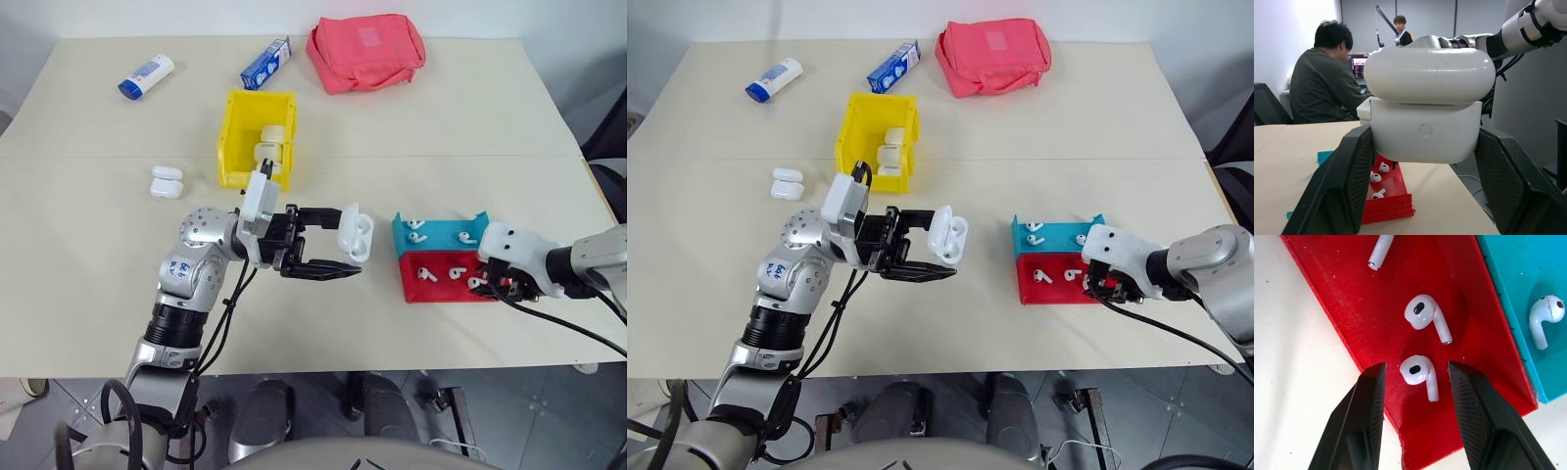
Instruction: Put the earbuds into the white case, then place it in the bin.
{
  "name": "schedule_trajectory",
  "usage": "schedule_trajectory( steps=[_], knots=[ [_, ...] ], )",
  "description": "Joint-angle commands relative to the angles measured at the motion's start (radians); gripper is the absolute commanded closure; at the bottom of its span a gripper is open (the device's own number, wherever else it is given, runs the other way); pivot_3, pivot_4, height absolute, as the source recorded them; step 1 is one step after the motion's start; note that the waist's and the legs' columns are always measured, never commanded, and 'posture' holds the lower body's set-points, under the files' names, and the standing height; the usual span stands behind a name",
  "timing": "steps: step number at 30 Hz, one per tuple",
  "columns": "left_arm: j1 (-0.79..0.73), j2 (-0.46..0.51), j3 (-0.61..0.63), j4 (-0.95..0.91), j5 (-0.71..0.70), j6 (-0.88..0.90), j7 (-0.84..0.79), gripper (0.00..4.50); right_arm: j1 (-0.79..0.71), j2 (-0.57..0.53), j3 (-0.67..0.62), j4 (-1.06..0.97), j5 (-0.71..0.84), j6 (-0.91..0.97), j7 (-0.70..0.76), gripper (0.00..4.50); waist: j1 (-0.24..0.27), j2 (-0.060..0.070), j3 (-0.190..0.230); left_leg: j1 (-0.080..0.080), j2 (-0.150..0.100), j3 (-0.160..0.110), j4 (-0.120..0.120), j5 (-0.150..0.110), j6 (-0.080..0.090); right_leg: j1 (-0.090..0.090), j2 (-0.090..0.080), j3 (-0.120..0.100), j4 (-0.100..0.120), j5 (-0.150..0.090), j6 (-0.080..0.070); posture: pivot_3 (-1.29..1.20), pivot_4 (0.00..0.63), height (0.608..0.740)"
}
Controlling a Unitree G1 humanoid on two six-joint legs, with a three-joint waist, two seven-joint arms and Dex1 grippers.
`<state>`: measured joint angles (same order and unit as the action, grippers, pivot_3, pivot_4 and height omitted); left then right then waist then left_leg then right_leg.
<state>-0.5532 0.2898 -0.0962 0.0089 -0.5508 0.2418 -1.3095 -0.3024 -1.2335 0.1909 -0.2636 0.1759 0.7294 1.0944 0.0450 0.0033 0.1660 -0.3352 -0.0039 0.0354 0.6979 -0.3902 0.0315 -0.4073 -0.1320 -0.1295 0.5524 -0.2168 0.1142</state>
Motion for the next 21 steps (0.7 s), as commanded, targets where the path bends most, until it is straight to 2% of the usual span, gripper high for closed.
schedule_trajectory(
  steps=[1,21],
  knots=[
    [-0.001,0.003,0.009,-0.044,-0.023,-0.01,0.006,1.74,-0.013,0.006,0.002,0.005,-0.025,-0.028,0.013,2.45,0.0,0.0,0.0,0.0,0.0,0.0,0.0,0.0,0.0,0.0,0.0,0.0,0.0,0.0,0.0,0.0,0.15,0.74],
    [0.012,0.017,0.015,-0.059,-0.023,-0.011,0.017,1.74,0.019,0.026,0.005,0.042,-0.104,-0.14,0.068,2.45,-0.001,0.0,0.0,0.0,0.0,0.0,0.0,0.0,0.0,0.0,0.0,0.0,0.0,0.0,0.0,0.0,0.15,0.74]
  ],
)
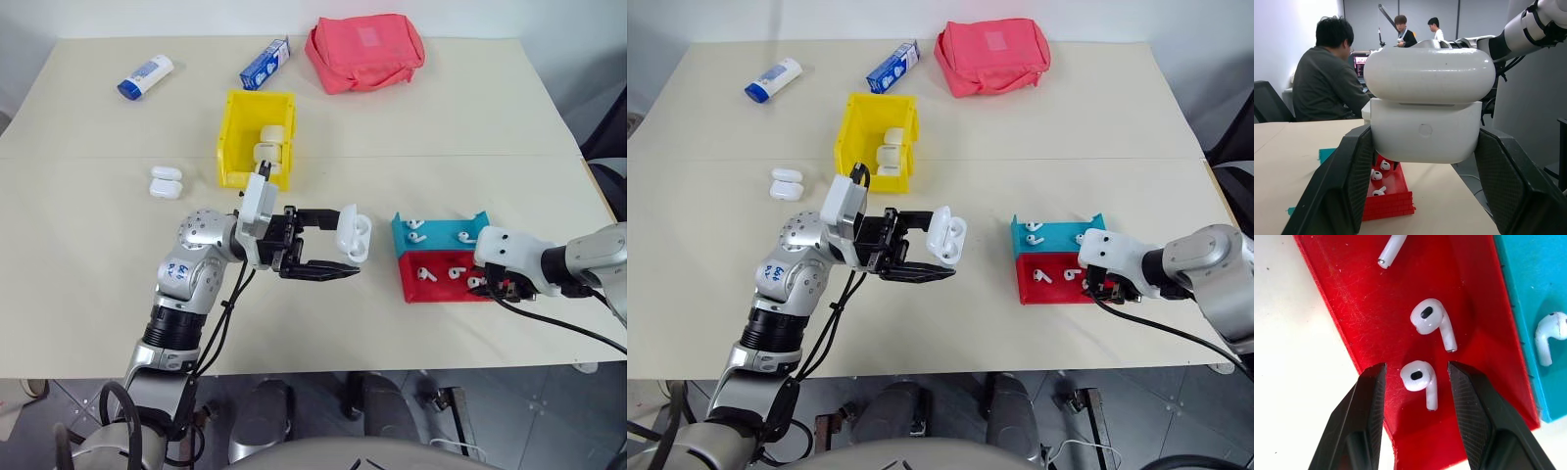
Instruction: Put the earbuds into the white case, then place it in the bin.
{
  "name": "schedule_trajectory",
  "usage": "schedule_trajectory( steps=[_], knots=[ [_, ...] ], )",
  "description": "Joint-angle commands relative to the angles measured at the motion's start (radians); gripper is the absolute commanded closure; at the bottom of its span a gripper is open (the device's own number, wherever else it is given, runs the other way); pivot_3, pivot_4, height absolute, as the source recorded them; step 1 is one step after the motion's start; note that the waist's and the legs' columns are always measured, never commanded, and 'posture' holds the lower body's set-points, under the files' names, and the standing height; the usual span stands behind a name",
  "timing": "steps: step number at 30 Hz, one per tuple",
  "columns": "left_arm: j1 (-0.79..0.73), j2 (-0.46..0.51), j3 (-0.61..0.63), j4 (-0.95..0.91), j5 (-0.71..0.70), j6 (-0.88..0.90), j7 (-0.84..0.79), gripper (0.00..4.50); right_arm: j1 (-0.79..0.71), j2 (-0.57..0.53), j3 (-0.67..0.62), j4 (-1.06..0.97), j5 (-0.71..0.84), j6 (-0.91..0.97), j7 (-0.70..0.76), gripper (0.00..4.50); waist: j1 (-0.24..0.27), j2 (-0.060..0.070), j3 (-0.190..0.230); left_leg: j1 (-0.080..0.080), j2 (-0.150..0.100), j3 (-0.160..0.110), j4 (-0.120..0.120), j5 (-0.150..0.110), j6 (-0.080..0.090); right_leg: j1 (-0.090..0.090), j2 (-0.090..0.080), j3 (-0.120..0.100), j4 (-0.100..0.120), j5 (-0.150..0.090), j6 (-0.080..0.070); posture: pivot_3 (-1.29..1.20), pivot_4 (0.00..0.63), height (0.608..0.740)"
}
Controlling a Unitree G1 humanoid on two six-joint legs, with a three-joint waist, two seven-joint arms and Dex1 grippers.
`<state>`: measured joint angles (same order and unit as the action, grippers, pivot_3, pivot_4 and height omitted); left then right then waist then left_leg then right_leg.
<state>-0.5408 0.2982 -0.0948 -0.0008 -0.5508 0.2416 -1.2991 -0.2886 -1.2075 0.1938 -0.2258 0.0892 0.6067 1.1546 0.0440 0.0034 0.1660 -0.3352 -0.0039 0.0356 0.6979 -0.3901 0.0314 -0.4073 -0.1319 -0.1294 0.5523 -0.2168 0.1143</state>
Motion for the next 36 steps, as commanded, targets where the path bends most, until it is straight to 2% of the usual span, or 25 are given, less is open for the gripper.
schedule_trajectory(
  steps=[1,7,12,20,22,25,31,36],
  knots=[
    [0.0,0.009,0.014,-0.05,-0.023,-0.011,0.006,1.74,0.006,0.001,0.001,0.005,-0.019,-0.018,0.01,2.45,0.0,0.0,0.0,0.0,0.0,0.0,0.0,0.0,0.0,0.0,0.0,0.0,0.0,0.0,0.0,0.0,0.15,0.74],
    [0.002,0.014,0.014,-0.052,-0.027,-0.01,0.009,1.74,0.007,0.008,0.0,0.011,-0.031,-0.026,0.019,2.45,-0.001,0.0,0.0,0.0,0.0,0.0,0.0,0.0,0.0,0.0,0.0,0.0,0.0,0.0,0.0,0.0,0.15,0.74],
    [0.002,0.017,0.015,-0.052,-0.028,-0.01,0.011,1.74,0.002,0.022,-0.002,0.019,-0.036,-0.031,0.017,4.01,-0.003,0.0,0.0,0.0,0.0,0.0,0.0,0.0,0.0,0.0,0.0,0.0,0.0,0.0,0.0,0.0,0.15,0.74],
    [-0.006,0.013,0.017,-0.037,-0.03,-0.015,0.01,1.74,0.024,0.022,-0.033,0.007,-0.018,-0.025,0.012,4.03,-0.007,0.0,0.0,0.0,0.0,0.0,0.0,0.0,0.0,0.001,0.0,-0.001,0.0,0.0,0.0,0.0,0.15,0.74],
    [-0.022,0.015,0.031,-0.014,-0.034,-0.013,0.012,1.74,0.048,0.016,-0.093,-0.036,0.027,-0.008,0.017,4.03,-0.006,0.0,0.0,0.0,0.0,-0.001,0.0,0.0,0.0,0.001,0.0,-0.001,0.0,0.0,0.0,0.0,0.15,0.74],
    [-0.089,0.015,0.067,0.065,-0.048,-0.002,0.009,1.74,0.091,0.041,-0.276,-0.162,0.176,0.075,0.031,4.03,-0.003,0.0,0.0,0.0,0.0,-0.001,0.0,0.0,0.0,0.001,0.0,-0.001,0.0,0.0,0.0,0.0,0.15,0.74],
    [-0.214,-0.008,0.092,0.177,-0.059,0.02,0.004,1.74,0.136,0.166,-0.573,-0.334,0.422,0.14,-0.004,4.03,0.006,0.0,0.0,0.0,0.0,-0.001,0.0,0.0,0.0,0.002,0.0,-0.001,-0.001,0.001,0.001,0.0,0.15,0.74],
    [-0.234,-0.027,0.053,0.227,-0.016,-0.018,-0.038,1.74,0.045,0.285,-0.66,-0.397,0.607,0.192,-0.136,4.03,0.004,0.0,0.0,0.001,0.0,-0.001,0.001,0.0,0.0,0.002,0.0,-0.001,-0.001,0.001,0.001,0.0,0.15,0.74]
  ],
)
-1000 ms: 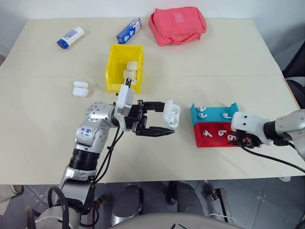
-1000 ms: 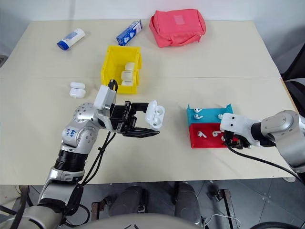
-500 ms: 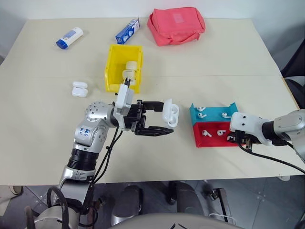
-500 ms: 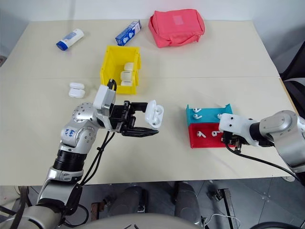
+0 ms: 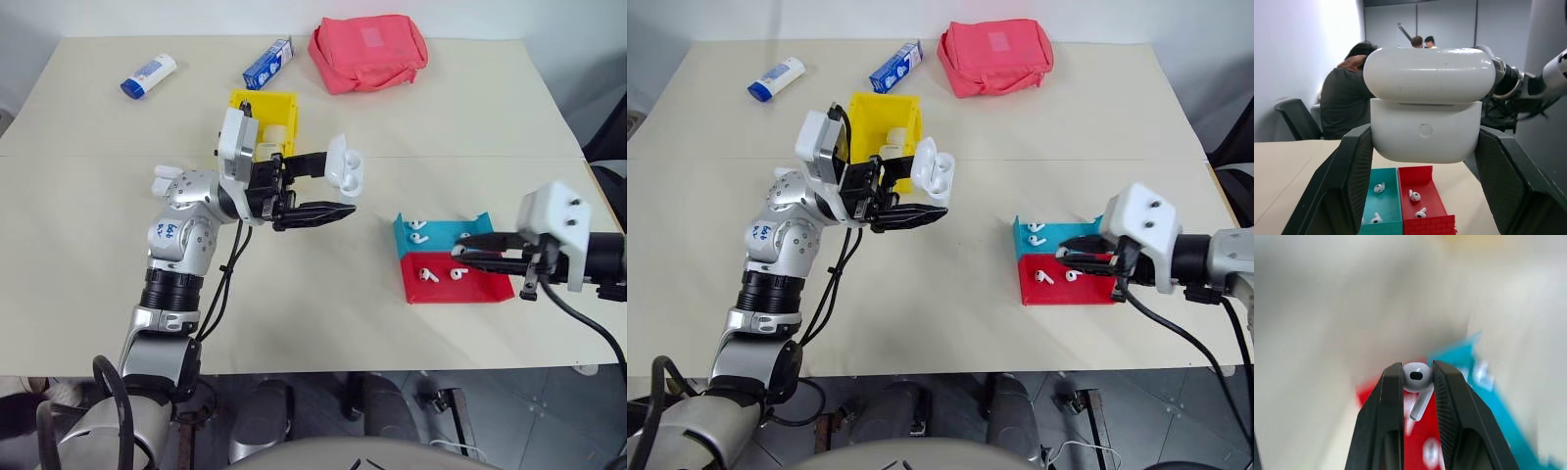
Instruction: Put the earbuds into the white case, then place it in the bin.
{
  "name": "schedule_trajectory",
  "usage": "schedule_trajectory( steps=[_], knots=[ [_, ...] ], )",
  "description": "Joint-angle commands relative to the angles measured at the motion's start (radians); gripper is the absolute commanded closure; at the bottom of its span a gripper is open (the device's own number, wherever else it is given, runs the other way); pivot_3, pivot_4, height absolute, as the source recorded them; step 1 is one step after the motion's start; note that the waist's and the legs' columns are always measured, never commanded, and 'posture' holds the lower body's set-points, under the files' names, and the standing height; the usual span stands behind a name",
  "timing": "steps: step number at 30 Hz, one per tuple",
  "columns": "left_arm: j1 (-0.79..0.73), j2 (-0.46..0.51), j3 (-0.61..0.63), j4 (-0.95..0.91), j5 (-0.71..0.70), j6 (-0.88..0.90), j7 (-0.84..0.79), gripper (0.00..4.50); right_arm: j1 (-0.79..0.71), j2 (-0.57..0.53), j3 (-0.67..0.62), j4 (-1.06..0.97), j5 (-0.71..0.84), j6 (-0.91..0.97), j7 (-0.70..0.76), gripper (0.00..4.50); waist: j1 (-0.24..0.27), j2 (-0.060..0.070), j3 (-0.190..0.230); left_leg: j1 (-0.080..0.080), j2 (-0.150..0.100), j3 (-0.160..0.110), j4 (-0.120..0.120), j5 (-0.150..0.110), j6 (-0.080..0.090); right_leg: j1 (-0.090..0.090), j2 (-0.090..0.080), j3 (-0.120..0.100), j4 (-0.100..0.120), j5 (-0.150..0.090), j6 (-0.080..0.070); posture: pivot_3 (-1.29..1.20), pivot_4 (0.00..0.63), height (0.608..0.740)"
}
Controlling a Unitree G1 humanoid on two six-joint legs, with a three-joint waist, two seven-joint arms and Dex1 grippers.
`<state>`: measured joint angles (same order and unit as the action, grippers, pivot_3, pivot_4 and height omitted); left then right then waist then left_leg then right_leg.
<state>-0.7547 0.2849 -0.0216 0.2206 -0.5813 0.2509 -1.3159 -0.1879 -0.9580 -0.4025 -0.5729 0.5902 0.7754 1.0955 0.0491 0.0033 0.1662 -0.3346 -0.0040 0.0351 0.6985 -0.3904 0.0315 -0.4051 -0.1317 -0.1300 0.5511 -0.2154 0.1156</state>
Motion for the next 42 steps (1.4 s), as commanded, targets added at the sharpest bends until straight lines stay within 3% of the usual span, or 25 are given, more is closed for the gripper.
schedule_trajectory(
  steps=[1,8,19,42],
  knots=[
    [-0.018,-0.017,-0.028,0.009,0.023,-0.035,-0.026,1.74,-0.083,0.059,-0.068,-0.055,0.142,0.034,-0.113,4.03,-0.002,0.0,0.0,0.0,0.0,0.0,0.0,0.0,0.0,0.0,0.0,0.0,0.0,0.0,0.0,0.0,0.15,0.74],
    [-0.003,-0.044,-0.078,-0.017,0.054,-0.033,-0.017,1.74,-0.198,0.19,-0.057,-0.055,0.332,0.044,-0.296,4.03,0.001,0.0,0.0,0.0,0.0,0.0,0.0,0.0,0.0,-0.001,0.0,0.0,0.0,0.0,0.0,0.0,0.15,0.74],
    [0.045,-0.066,-0.095,-0.078,0.052,-0.017,0.033,1.74,-0.174,0.31,0.052,-0.051,0.418,-0.033,-0.347,4.03,-0.003,0.0,0.0,-0.001,0.0,0.001,-0.001,0.0,0.001,-0.001,0.0,0.001,0.001,0.0,0.0,0.0,0.15,0.74],
    [0.06,-0.075,-0.083,-0.122,0.017,-0.021,-0.01,1.74,-0.164,0.398,0.245,0.127,0.264,-0.271,-0.218,4.03,-0.009,0.0,0.0,-0.001,0.0,0.001,-0.001,0.0,0.002,-0.002,0.0,0.001,0.001,0.0,-0.001,0.0,0.15,0.74]
  ],
)
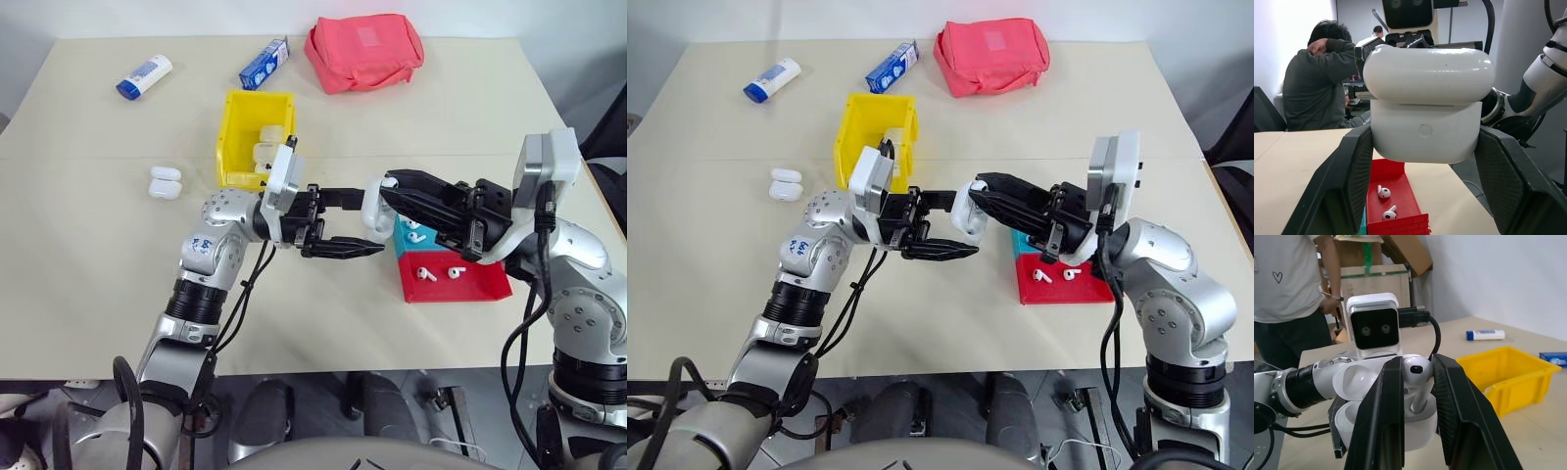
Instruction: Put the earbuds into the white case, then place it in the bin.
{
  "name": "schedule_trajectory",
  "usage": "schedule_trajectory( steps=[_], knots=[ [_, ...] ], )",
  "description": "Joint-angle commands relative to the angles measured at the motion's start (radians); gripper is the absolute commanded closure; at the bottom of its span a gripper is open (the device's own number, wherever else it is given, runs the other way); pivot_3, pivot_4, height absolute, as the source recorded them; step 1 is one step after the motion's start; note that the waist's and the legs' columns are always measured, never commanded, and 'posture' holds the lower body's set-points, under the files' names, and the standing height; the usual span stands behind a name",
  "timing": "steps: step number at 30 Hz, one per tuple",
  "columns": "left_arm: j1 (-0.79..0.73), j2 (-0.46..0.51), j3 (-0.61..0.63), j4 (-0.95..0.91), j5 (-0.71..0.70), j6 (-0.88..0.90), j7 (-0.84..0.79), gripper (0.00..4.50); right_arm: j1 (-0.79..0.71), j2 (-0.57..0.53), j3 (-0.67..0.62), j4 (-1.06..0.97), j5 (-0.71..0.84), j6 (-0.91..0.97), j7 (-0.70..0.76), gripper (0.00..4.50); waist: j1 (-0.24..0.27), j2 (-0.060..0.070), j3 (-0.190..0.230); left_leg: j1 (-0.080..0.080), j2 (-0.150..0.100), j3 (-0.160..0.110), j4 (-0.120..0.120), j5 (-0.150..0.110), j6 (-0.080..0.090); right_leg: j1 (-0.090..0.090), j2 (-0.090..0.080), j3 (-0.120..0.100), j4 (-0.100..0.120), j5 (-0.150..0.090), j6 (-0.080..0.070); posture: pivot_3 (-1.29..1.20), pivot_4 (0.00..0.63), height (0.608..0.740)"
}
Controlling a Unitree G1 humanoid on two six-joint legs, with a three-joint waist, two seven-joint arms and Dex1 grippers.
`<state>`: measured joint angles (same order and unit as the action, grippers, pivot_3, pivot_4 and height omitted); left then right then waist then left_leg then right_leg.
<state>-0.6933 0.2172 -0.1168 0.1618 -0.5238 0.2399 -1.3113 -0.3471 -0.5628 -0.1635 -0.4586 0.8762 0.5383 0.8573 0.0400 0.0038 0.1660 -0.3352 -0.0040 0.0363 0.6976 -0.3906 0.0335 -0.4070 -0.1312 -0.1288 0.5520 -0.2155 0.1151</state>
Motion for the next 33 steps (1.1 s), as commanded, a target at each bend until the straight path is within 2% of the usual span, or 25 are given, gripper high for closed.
schedule_trajectory(
  steps=[1,14,32,33],
  knots=[
    [-0.001,-0.008,0.013,-0.063,-0.04,-0.012,-0.015,1.74,-0.002,0.002,0.01,0.017,-0.026,-0.04,0.027,4.03,0.0,0.0,0.0,0.0,0.0,0.0,0.0,0.0,0.0,0.0,0.0,0.0,0.0,0.0,0.0,0.0,0.15,0.74],
    [-0.014,-0.011,0.036,-0.023,-0.022,-0.058,-0.024,1.74,0.043,-0.076,0.079,0.017,-0.078,-0.036,0.112,4.03,-0.007,0.0,0.0,0.0,0.0,0.0,0.0,0.0,0.0,0.0,0.0,0.0,0.0,0.0,0.0,0.0,0.15,0.74],
    [-0.012,-0.018,0.046,0.002,-0.023,-0.086,-0.026,1.74,0.06,-0.121,0.062,0.025,-0.069,-0.053,0.161,4.03,-0.012,0.0,0.0,0.0,0.0,-0.001,-0.001,0.0,0.0,0.0,-0.002,-0.001,-0.001,0.0,0.0,0.0,0.15,0.74],
    [-0.012,-0.018,0.045,0.004,-0.022,-0.087,-0.026,1.74,0.054,-0.122,0.063,0.026,-0.07,-0.05,0.16,3.68,-0.012,0.0,0.0,0.0,0.0,-0.001,-0.001,0.0,0.0,0.0,-0.002,-0.001,-0.001,0.0,0.0,0.0,0.15,0.74]
  ],
)
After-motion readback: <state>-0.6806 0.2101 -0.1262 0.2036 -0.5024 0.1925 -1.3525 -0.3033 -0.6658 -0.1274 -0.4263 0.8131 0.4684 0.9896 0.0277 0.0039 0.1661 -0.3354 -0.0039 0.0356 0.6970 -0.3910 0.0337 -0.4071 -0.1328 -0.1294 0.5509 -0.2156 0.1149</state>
